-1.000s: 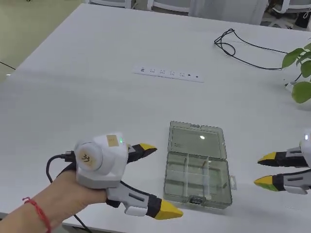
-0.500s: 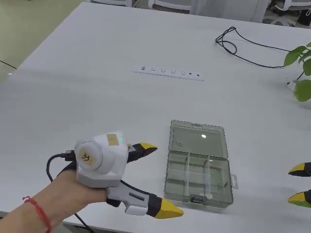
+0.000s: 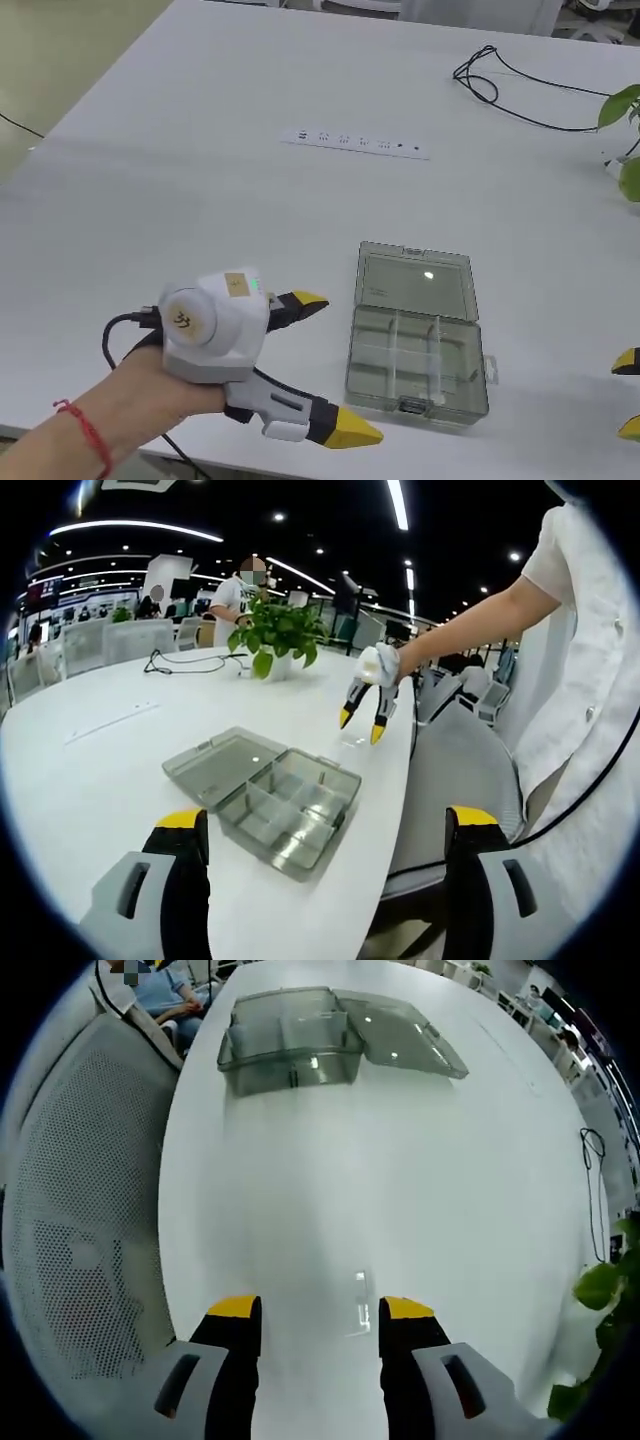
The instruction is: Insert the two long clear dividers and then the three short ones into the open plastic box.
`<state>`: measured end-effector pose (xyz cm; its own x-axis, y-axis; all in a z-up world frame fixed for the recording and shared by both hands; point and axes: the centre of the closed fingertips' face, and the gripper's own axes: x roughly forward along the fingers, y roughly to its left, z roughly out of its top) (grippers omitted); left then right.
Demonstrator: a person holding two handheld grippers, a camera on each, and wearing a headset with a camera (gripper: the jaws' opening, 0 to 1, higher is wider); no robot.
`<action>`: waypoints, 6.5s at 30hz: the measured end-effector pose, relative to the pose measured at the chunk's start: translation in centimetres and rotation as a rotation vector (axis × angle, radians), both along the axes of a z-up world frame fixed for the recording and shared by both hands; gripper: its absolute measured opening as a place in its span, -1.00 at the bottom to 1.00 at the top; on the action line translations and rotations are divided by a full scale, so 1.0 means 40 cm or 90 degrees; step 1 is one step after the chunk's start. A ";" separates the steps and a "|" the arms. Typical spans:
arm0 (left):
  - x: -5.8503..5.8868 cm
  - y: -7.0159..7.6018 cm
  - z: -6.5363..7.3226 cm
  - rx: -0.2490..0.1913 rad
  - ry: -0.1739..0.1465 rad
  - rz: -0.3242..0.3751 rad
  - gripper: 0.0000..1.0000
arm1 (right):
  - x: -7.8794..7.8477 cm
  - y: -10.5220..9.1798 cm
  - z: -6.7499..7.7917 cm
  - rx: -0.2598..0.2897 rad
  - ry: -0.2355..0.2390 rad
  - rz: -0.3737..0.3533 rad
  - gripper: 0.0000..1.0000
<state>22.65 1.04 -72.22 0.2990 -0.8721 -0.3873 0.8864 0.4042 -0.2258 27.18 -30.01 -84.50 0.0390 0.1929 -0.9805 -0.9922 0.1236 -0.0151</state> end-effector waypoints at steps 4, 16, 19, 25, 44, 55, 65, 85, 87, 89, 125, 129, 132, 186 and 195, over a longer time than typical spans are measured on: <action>0.001 0.002 -0.002 0.002 0.001 0.001 1.00 | 0.008 -0.009 -0.014 -0.008 0.000 0.000 -0.04; 0.005 0.001 -0.001 0.002 0.004 0.005 1.00 | 0.016 -0.020 -0.027 -0.014 0.007 -0.006 -0.12; 0.007 0.001 -0.001 0.002 0.003 0.005 1.00 | 0.018 -0.021 -0.026 -0.012 0.005 -0.013 -0.19; 0.009 0.001 0.000 -0.001 0.002 0.005 1.00 | 0.014 -0.021 -0.023 -0.015 0.003 -0.014 -0.33; 0.006 -0.013 0.018 -0.007 -0.006 -0.005 1.00 | -0.001 0.086 0.089 0.054 -0.072 -0.044 -0.34; 0.006 -0.028 0.042 -0.017 -0.013 -0.010 1.00 | 0.003 0.169 0.189 0.115 -0.126 -0.047 -0.34; 0.022 -0.058 0.090 -0.055 -0.010 -0.002 0.95 | 0.002 0.260 0.297 0.162 -0.180 -0.020 -0.34; 0.048 -0.158 0.170 -0.167 0.134 0.041 0.32 | -0.036 0.454 0.420 0.178 -0.248 0.051 -0.34; 0.046 -0.168 0.175 -0.183 0.152 0.044 0.25 | -0.040 0.471 0.426 0.178 -0.254 0.057 -0.34; 0.046 -0.178 0.179 -0.201 0.174 0.053 0.18 | -0.046 0.488 0.431 0.177 -0.258 0.062 -0.34; 0.014 -0.223 0.170 -0.261 0.284 0.053 -0.99 | -0.103 0.591 0.479 0.179 -0.280 0.092 -0.34; 0.012 -0.223 0.170 -0.270 0.295 0.055 -1.00 | -0.105 0.591 0.480 0.180 -0.280 0.093 -0.34; 0.010 -0.222 0.169 -0.270 0.304 0.057 -1.00 | -0.107 0.591 0.479 0.180 -0.279 0.096 -0.34; -0.131 -0.224 0.193 -0.170 -0.008 -0.214 -1.00 | -0.252 0.604 0.534 0.375 0.087 0.094 -0.94; -0.129 -0.220 0.186 -0.165 -0.005 -0.208 -1.00 | -0.252 0.607 0.525 0.372 0.085 0.098 -0.94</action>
